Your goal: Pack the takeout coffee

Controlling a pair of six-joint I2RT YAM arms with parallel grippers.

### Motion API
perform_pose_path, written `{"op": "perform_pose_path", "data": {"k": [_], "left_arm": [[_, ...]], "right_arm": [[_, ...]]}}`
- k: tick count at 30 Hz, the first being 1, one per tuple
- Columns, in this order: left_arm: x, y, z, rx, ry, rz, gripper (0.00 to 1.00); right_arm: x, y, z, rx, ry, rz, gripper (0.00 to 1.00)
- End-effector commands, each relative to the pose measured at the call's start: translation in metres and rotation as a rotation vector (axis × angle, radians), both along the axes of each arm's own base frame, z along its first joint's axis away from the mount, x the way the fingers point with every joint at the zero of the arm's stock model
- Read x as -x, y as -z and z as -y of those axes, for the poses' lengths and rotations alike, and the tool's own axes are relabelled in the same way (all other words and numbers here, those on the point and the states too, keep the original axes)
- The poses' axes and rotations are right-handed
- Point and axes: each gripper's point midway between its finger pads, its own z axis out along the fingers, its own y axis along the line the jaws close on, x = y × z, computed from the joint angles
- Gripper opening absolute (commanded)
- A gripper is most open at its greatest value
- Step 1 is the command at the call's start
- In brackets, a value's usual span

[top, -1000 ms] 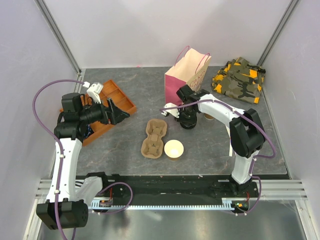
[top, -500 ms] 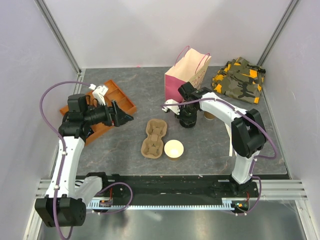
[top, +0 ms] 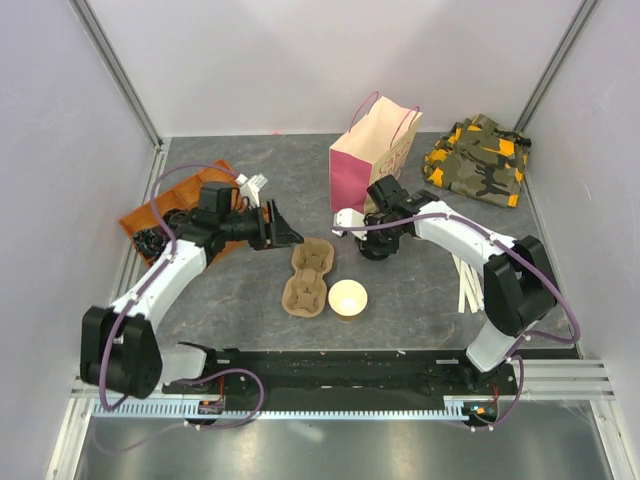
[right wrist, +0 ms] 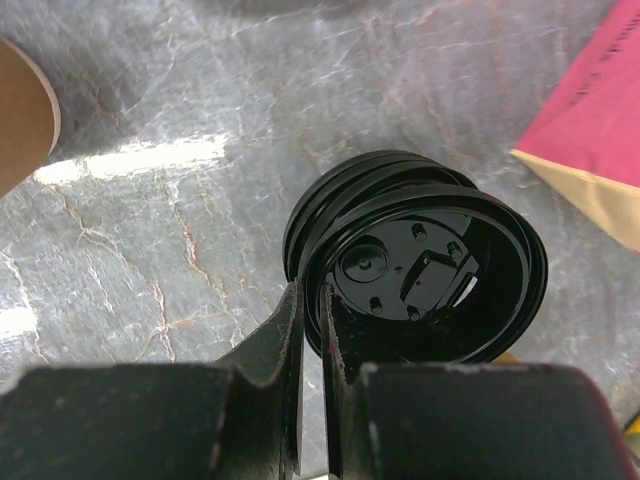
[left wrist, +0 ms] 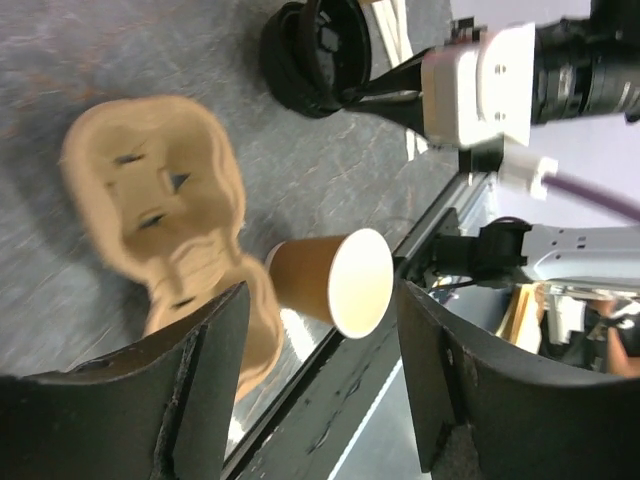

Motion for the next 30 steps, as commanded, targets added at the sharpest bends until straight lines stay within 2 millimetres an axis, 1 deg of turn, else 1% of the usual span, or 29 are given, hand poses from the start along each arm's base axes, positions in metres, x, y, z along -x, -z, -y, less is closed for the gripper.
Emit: {"op": "perform_pose_path", "data": {"k": [1,2,4,5,7,8,10,11,12,13,14,15,19,20,21,22,26,30], "left_arm": [[-0.017,-0.003,0.035,0.098,0.038,-0.024,0.67],[-0.021,-0.007,0.044,0.123,0.046,-0.017,0.67],[-0.027,0.000,0.050,0.133,0.042,-0.048,0.65],[-0.037,0.001,0.057,0.153,0.040,-0.046,0.64],[-0.042,0.002,0.064,0.174,0.042,-0.071,0.60],[-0.048,0.007,0.070,0.178,0.050,-0.082,0.60],[-0.052,0.006,0.080,0.192,0.063,-0.088,0.59],[-0.055,0.013,0.083,0.189,0.066,-0.104,0.58],[-0.058,0.014,0.087,0.191,0.070,-0.102,0.57],[-0.059,0.011,0.093,0.199,0.081,-0.101,0.56],[-0.061,0.019,0.096,0.200,0.080,-0.119,0.56],[-0.064,0.016,0.101,0.211,0.086,-0.105,0.55],[-0.066,0.022,0.118,0.224,0.102,-0.120,0.54],[-0.068,0.024,0.119,0.225,0.095,-0.119,0.54],[-0.070,0.030,0.121,0.223,0.091,-0.129,0.54],[-0.070,0.029,0.124,0.228,0.093,-0.129,0.55],[-0.075,0.037,0.133,0.227,0.092,-0.152,0.55],[-0.074,0.040,0.141,0.232,0.103,-0.162,0.54]], "right_arm": [[-0.002,-0.007,-0.010,-0.056,-0.076,0.057,0.00],[-0.001,-0.007,-0.009,-0.057,-0.081,0.056,0.00],[0.000,-0.007,-0.012,-0.074,-0.096,0.064,0.00],[0.000,-0.008,-0.013,-0.079,-0.100,0.068,0.00],[-0.001,-0.010,-0.015,-0.087,-0.118,0.084,0.00],[0.000,-0.011,-0.015,-0.088,-0.122,0.090,0.00],[-0.001,-0.012,-0.015,-0.090,-0.134,0.104,0.00],[0.001,-0.010,-0.015,-0.088,-0.140,0.100,0.00],[0.001,-0.011,-0.015,-0.087,-0.141,0.100,0.00],[0.002,-0.011,-0.015,-0.085,-0.145,0.100,0.00],[0.003,-0.010,-0.015,-0.088,-0.150,0.097,0.00],[0.004,-0.011,-0.015,-0.089,-0.153,0.095,0.00],[0.007,-0.016,-0.018,-0.101,-0.165,0.105,0.00],[0.007,-0.017,-0.019,-0.104,-0.166,0.105,0.00],[0.007,-0.019,-0.020,-0.109,-0.167,0.110,0.00],[0.007,-0.020,-0.021,-0.110,-0.169,0.110,0.00],[0.008,-0.020,-0.022,-0.111,-0.167,0.109,0.00],[0.007,-0.019,-0.022,-0.109,-0.161,0.106,0.00]]}}
